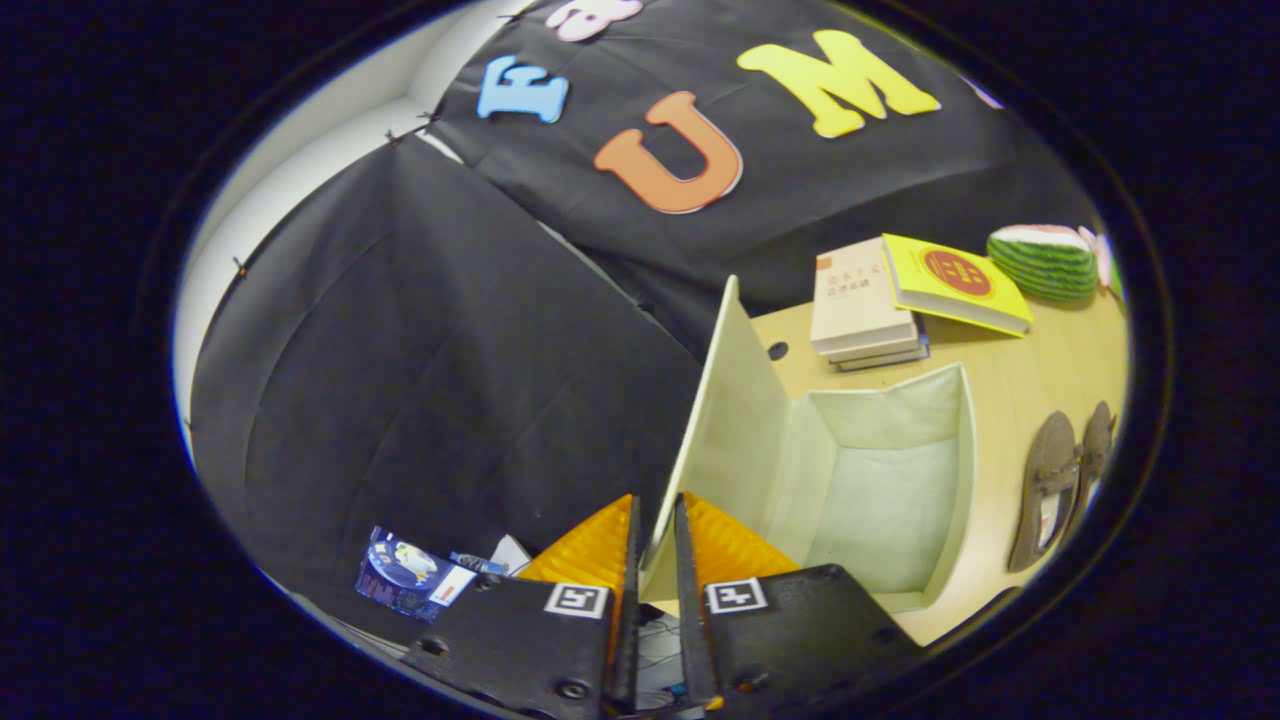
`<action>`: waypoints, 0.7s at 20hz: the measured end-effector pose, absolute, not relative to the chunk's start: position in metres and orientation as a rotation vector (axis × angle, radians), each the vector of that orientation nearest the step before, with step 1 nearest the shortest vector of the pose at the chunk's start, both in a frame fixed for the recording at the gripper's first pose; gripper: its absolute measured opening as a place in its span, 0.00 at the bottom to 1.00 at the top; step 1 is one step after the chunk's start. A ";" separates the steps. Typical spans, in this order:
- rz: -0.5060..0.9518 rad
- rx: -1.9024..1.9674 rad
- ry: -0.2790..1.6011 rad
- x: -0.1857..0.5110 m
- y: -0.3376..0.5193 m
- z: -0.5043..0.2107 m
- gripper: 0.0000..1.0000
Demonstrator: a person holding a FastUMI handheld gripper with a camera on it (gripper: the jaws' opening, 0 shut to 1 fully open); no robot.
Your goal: Open the storage box then place both shoes into the box .Put the left shoe in first, then the right shoe, with the right side of both shoes facing outward in a uniform manner.
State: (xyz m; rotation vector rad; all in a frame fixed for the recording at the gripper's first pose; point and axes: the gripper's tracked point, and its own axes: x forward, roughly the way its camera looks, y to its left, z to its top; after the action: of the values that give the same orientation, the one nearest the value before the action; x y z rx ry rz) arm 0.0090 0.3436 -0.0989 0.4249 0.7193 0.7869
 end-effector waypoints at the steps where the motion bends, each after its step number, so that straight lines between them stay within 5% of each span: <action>1: 0.803 0.393 0.695 0.006 0.352 -0.096 0.38; 5: 0.778 0.297 0.607 0.006 0.358 -0.089 0.81; 7: 0.737 0.260 0.553 0.011 0.350 -0.084 0.95; 14: 0.592 0.171 0.450 0.019 0.282 -0.072 1.00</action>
State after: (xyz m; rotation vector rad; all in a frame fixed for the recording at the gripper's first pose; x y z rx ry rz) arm 0.0191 0.2823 -0.0717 0.1707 0.4502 0.5922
